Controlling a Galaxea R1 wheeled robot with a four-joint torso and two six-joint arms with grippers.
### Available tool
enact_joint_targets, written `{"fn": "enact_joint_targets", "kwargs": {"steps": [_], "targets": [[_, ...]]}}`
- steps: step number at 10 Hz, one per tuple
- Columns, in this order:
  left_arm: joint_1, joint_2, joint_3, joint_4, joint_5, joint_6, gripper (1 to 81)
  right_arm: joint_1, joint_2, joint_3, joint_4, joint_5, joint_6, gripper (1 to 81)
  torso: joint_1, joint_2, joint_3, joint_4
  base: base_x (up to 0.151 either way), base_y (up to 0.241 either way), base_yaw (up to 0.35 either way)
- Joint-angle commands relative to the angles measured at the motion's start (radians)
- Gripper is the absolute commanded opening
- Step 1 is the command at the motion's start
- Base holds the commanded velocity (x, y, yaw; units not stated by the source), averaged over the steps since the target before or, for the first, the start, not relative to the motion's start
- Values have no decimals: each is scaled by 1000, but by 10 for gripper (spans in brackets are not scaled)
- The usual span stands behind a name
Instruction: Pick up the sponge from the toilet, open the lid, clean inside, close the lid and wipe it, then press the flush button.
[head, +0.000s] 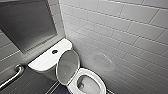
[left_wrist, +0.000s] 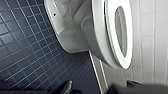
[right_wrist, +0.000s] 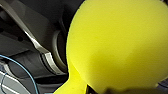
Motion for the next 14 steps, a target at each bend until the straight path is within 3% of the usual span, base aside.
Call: {"fn": "enact_joint_targets", "kwargs": {"steps": [1, 2, 3, 5, 6, 8, 9, 10, 11, 14], "targets": [[101, 163, -108, 319, 295, -51, 811, -38, -77, 139, -20, -20, -4, 10, 0, 0, 0, 0, 0, 0, 0], [115, 195, -108, 321, 400, -45, 811, -40, -76, 138, -20, -20, -4, 10, 0, 0, 0, 0, 0, 0, 0], [129, 213, -110, 325, 428, -37, 811, -40, -74, 138, -20, -20, -4, 10, 0, 0, 0, 0, 0, 0, 0], [152, 243, -122, 417, 430, -34, 811, -40, -71, 138, -22, -20, -4, 10, 0, 0, 0, 0, 0, 0, 0], [163, 273, -164, 468, 420, -35, 811, -40, -71, 138, -20, -20, -4, 10, -64, 100, 0, 0, 0, 0, 0], [180, 336, -230, 522, 427, -35, 811, -40, -68, 131, -20, -20, -4, 10, -77, 119, 0, 0, 0, 0, 0], [190, 383, -288, 543, 427, -35, 811, -35, -65, 125, -19, -20, -4, 10, -100, 155, 25, 0, 0, 0, 0], [201, 432, -356, 552, 427, -35, 811, -32, -59, 118, -19, -20, -4, 10, -122, 190, 100, 0, 0, 0, 0], [212, 487, -434, 568, 427, -34, 811, -32, -54, 107, -19, -20, -4, 10, -136, 213, 108, 0, 0, 0, 0], [229, 595, -599, 575, 420, -34, 811, -33, -28, 66, -20, -20, -4, 10, -198, 309, 202, 0, 0, 0, 0]]}}
